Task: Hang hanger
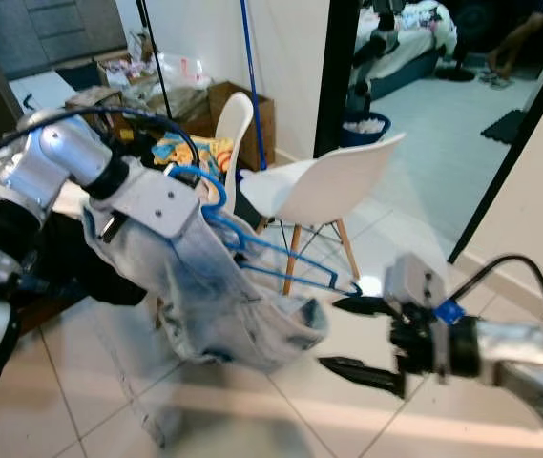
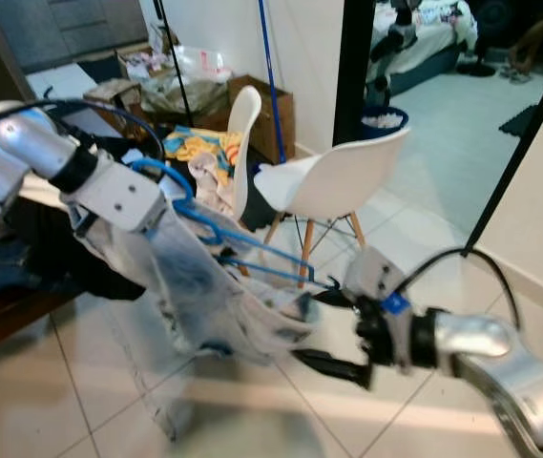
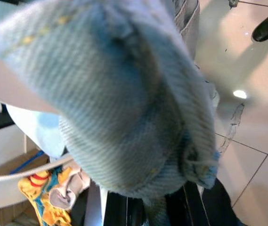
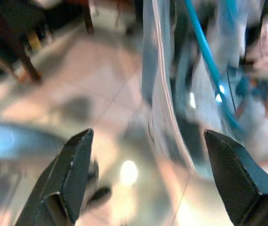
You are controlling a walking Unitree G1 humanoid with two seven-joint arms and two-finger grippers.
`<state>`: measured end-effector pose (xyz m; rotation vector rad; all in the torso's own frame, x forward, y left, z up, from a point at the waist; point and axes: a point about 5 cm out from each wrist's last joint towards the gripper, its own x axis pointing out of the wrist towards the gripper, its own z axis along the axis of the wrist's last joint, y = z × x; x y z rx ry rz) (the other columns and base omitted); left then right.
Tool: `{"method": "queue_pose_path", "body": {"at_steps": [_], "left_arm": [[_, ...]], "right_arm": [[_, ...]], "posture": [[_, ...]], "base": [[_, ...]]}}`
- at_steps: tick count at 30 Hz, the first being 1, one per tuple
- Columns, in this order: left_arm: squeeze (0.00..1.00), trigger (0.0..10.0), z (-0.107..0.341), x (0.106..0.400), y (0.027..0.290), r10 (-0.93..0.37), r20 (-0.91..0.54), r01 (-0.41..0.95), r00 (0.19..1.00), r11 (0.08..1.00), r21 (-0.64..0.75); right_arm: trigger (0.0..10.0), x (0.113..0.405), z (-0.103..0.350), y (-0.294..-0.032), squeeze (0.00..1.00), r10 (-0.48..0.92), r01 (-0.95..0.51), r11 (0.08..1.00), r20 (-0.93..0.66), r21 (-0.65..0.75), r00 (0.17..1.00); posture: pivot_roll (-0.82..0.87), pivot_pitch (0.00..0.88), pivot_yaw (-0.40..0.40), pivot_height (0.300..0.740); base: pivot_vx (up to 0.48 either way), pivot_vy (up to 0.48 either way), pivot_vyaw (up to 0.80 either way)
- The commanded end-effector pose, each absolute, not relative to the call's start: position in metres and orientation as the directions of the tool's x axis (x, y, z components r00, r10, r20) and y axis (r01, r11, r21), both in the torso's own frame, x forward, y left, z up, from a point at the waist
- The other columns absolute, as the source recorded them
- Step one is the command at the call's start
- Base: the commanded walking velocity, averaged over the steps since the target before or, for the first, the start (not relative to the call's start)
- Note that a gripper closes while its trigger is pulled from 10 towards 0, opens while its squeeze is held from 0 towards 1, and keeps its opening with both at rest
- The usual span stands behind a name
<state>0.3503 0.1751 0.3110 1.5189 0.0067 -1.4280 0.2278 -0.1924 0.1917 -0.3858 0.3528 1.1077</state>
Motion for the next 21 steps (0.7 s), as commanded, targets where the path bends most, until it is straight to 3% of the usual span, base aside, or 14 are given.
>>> {"method": "queue_pose_path", "body": {"at_steps": [1,2,3,10,14,21], "left_arm": [[0.00,10.0,0.322,0.352,0.168,-0.609,-0.737,0.556,0.295,-0.518,0.650],[0.00,10.0,0.322,0.352,0.168,-0.609,-0.737,0.556,0.295,-0.518,0.650],[0.00,10.0,0.323,0.352,0.166,-0.612,-0.735,0.552,0.292,-0.519,0.652],[0.00,10.0,0.332,0.353,0.153,-0.654,-0.711,0.526,0.259,-0.521,0.672],[0.00,10.0,0.337,0.354,0.146,-0.675,-0.698,0.504,0.240,-0.528,0.683],[0.00,10.0,0.336,0.354,0.148,-0.676,-0.704,0.506,0.217,-0.539,0.674]], "right_arm": [[10.0,0.217,0.181,-0.199,0.54,0.729,-0.931,0.346,-0.590,-0.118,0.346],[10.0,0.217,0.181,-0.199,0.54,0.729,-0.931,0.346,-0.590,-0.118,0.346],[10.0,0.215,0.179,-0.200,0.00,0.716,-0.934,0.337,-0.612,-0.116,0.335],[10.0,0.229,0.176,-0.179,0.00,0.733,-0.907,0.367,-0.536,-0.205,0.418],[10.0,0.246,0.177,-0.143,0.00,0.794,-0.881,0.434,-0.382,-0.188,0.473],[10.0,0.239,0.169,-0.117,0.00,0.839,-0.923,0.367,-0.387,-0.115,0.382]], "posture": [[0.03,0.082,0.096,0.740],[0.03,0.082,0.096,0.740],[0.03,0.082,0.096,0.740],[0.02,0.085,0.114,0.740],[0.02,0.091,0.117,0.740],[0.02,0.092,0.120,0.740]], "base": [[0.000,0.000,0.00],[0.000,0.000,0.00],[0.000,0.000,0.00],[0.000,0.000,0.00],[0.000,0.000,0.00],[0.000,0.000,0.00]]}}
